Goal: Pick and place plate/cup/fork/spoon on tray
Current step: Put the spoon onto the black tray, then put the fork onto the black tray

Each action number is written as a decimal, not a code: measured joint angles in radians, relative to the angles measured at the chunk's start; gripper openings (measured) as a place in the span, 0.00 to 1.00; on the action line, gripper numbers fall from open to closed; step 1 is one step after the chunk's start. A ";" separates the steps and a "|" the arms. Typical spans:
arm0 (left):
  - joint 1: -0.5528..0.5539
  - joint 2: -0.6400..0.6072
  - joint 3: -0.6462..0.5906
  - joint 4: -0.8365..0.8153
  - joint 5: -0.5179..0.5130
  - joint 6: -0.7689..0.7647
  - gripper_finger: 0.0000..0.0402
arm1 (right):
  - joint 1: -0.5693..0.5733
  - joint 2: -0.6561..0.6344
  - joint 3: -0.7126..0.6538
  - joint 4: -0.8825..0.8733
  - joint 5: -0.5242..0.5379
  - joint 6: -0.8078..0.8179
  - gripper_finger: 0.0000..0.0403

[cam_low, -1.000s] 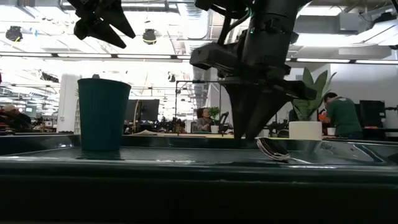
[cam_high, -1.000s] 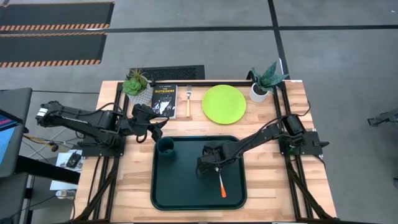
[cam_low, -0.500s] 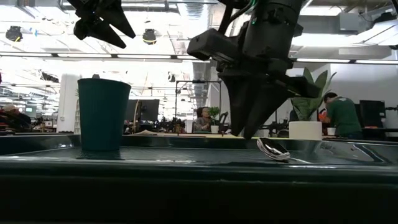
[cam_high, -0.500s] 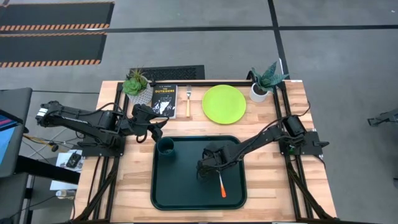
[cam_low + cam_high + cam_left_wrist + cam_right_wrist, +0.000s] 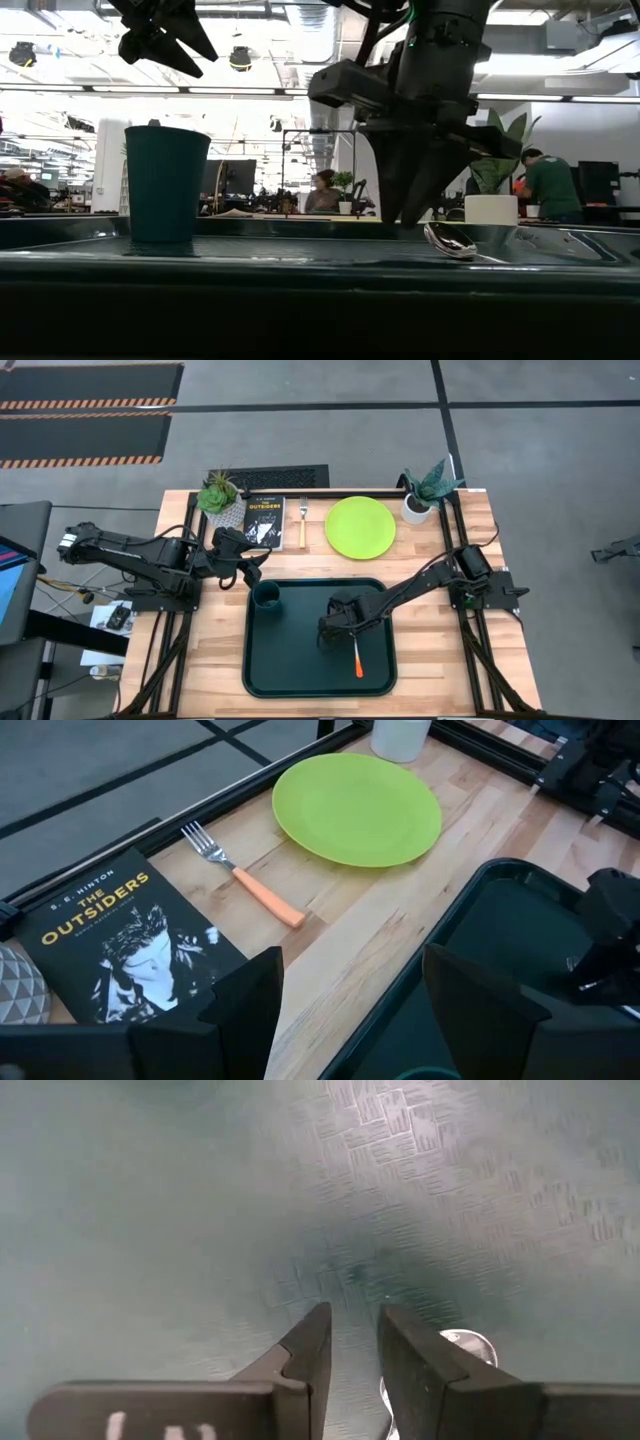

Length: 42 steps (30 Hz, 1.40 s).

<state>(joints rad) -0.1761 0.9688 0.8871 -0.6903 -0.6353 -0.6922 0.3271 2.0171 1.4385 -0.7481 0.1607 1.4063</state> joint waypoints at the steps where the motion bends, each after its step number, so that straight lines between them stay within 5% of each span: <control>1: 0.000 0.000 0.000 0.000 0.000 0.000 0.57 | 0.000 0.000 0.002 0.001 0.001 0.000 0.27; 23: 0.000 0.000 0.000 0.000 0.028 -0.004 0.57 | -0.030 -0.008 0.048 0.041 0.022 -0.144 0.27; 36: 0.000 0.000 0.000 0.000 0.054 -0.027 0.57 | -0.254 -0.008 0.173 0.035 0.117 -0.477 0.27; 42: 0.000 0.000 0.000 0.000 0.025 -0.038 0.57 | -0.384 0.000 0.159 0.172 0.134 -0.580 0.27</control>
<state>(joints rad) -0.1761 0.9688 0.8871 -0.6903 -0.6106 -0.7300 -0.0569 2.0167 1.5979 -0.5766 0.2947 0.8263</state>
